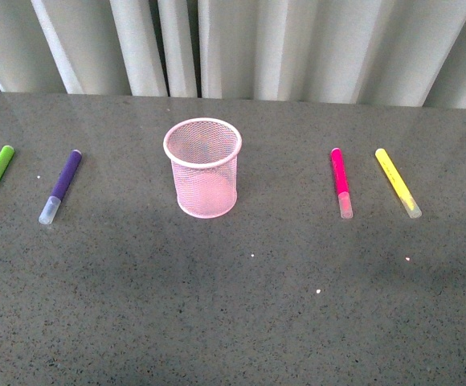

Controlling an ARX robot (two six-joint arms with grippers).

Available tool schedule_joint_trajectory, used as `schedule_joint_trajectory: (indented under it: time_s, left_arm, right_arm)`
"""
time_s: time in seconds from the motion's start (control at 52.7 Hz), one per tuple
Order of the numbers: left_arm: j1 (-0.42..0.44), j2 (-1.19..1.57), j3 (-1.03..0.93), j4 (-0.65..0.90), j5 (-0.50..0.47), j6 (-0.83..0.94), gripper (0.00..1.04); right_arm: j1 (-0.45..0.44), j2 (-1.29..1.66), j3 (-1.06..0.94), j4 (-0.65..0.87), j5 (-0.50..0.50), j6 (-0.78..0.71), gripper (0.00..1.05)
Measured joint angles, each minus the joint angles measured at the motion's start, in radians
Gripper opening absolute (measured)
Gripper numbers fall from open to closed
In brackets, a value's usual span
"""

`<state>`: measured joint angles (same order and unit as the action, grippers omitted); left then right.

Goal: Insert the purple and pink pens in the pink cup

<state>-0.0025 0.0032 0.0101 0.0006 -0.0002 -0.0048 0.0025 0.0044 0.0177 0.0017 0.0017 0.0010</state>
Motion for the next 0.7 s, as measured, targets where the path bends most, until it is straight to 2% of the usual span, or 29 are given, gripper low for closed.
schedule_joint_trajectory:
  time_s: [0.702]
  left_arm:
    - [0.000, 0.000, 0.000, 0.000, 0.000, 0.000, 0.98]
  right_arm:
    - [0.000, 0.000, 0.000, 0.000, 0.000, 0.000, 0.98]
